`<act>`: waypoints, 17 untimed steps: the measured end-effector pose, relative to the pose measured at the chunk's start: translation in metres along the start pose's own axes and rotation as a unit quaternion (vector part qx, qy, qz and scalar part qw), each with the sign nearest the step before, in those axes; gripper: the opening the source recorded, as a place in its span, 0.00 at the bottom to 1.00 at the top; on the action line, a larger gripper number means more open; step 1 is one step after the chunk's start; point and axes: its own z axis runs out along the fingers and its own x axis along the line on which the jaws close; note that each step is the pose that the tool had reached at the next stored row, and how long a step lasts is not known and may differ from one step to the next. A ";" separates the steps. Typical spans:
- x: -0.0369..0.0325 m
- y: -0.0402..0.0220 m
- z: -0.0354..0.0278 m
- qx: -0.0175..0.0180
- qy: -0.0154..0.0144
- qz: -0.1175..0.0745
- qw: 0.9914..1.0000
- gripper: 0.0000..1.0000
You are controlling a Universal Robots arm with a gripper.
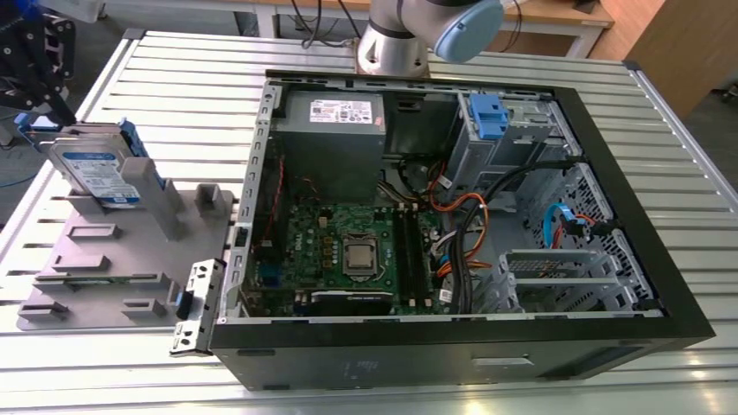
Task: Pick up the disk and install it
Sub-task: 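Pick up the disk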
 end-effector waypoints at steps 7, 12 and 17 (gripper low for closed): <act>-0.0002 -0.0007 0.0016 -0.001 0.001 -0.045 0.999 0.11; -0.0004 -0.0014 0.0024 -0.002 0.002 -0.077 0.997 0.11; -0.0008 -0.0027 0.0026 -0.003 0.003 -0.101 0.995 0.11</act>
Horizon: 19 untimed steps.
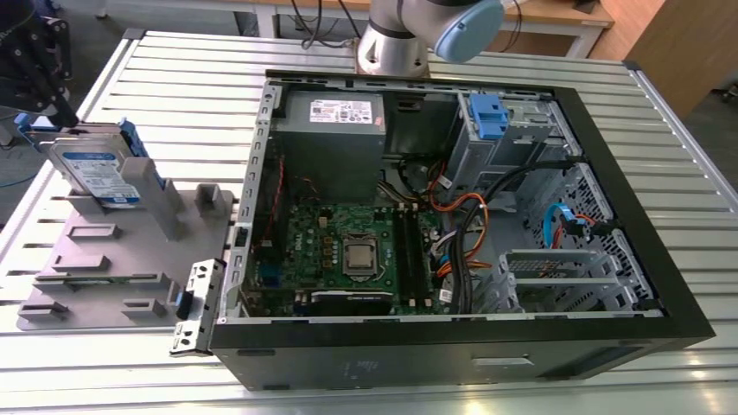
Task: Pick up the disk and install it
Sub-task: 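Pick up the disk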
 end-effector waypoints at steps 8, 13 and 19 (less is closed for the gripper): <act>-0.0002 -0.0016 0.0000 0.000 0.000 -0.006 1.000 0.11; -0.0004 -0.0033 0.0000 0.000 0.000 -0.006 1.000 0.11; -0.0005 -0.0035 0.0000 0.000 0.000 -0.006 1.000 0.11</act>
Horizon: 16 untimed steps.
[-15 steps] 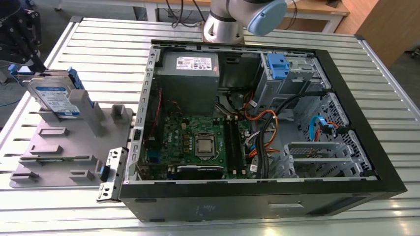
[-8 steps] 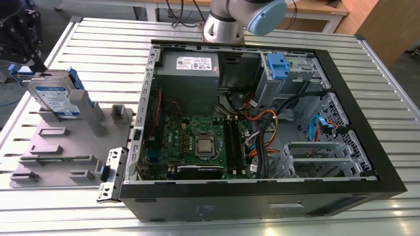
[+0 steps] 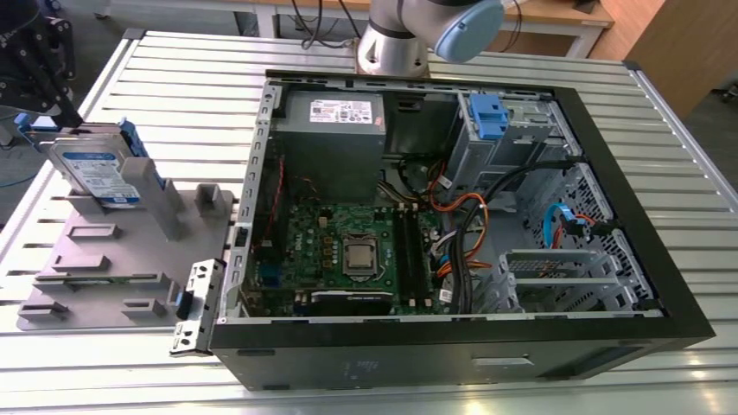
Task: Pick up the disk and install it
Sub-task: 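Pick up the disk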
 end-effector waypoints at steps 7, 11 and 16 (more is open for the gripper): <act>0.0000 -0.0002 0.0000 0.000 0.000 0.000 1.000 0.35; 0.0000 -0.0003 0.0000 0.000 0.000 0.000 1.000 0.47; 0.0000 -0.0004 0.0000 0.000 0.000 0.000 1.000 0.53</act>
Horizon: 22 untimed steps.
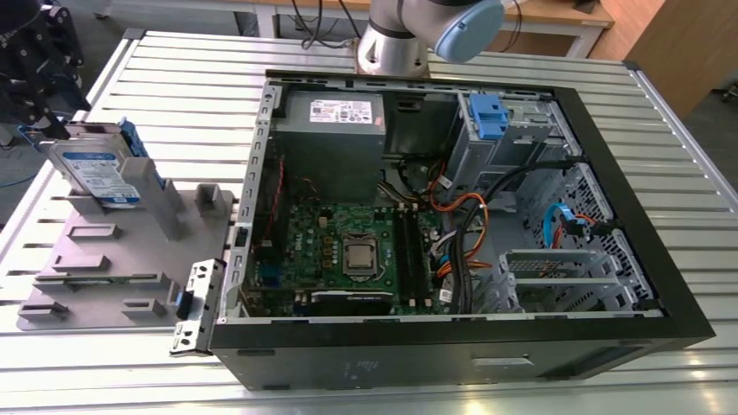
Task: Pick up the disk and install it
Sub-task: 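Pick up the disk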
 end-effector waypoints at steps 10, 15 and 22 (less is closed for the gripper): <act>-0.0001 -0.0013 0.0010 0.000 0.000 0.000 1.000 0.53; -0.0001 -0.0014 0.0017 0.000 0.000 0.000 1.000 0.53; 0.0001 -0.0015 0.0081 0.000 0.001 0.000 1.000 0.53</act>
